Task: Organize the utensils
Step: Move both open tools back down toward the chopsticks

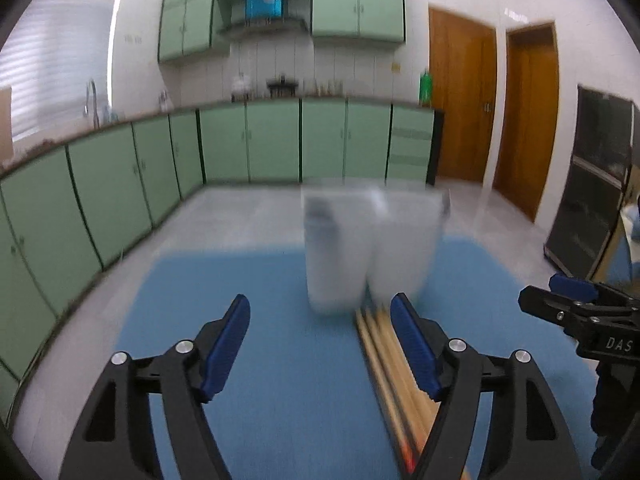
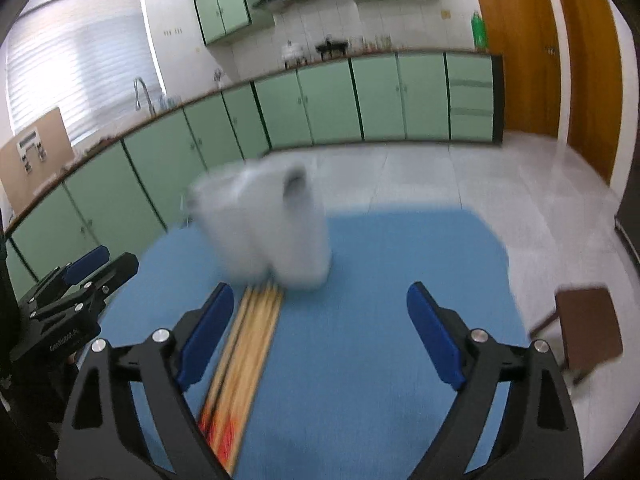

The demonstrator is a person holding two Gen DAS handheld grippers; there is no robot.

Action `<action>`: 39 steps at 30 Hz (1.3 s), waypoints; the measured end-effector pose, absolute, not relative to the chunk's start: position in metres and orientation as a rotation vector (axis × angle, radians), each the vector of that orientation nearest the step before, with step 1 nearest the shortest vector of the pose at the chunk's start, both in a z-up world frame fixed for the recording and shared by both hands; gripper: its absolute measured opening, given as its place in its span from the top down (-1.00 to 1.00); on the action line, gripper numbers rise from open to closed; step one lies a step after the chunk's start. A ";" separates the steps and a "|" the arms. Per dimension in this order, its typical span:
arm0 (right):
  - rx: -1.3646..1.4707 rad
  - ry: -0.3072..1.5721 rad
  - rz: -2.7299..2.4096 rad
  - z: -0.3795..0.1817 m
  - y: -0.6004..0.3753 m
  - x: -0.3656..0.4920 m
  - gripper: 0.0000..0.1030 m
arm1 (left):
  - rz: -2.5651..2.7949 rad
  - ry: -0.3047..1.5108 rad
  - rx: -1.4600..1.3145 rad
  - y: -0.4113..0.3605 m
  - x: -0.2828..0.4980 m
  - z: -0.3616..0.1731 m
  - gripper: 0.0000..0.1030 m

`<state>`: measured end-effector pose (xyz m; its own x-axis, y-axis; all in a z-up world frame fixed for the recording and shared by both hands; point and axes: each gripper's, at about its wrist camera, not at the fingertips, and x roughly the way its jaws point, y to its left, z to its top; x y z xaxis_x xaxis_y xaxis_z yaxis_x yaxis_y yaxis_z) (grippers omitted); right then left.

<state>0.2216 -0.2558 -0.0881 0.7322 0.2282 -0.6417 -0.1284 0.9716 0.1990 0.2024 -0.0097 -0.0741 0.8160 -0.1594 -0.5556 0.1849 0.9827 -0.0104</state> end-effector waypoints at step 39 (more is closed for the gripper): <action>-0.003 0.910 0.122 -0.150 -0.212 0.131 -0.34 | -0.126 0.868 0.045 -0.003 0.134 -0.146 -0.39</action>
<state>0.1309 -0.2120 -0.1505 0.6071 0.1042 -0.7878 -0.1065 0.9931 0.0493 0.1338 -0.0031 -0.1456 0.6397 -0.0923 -0.7631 0.1292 0.9915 -0.0117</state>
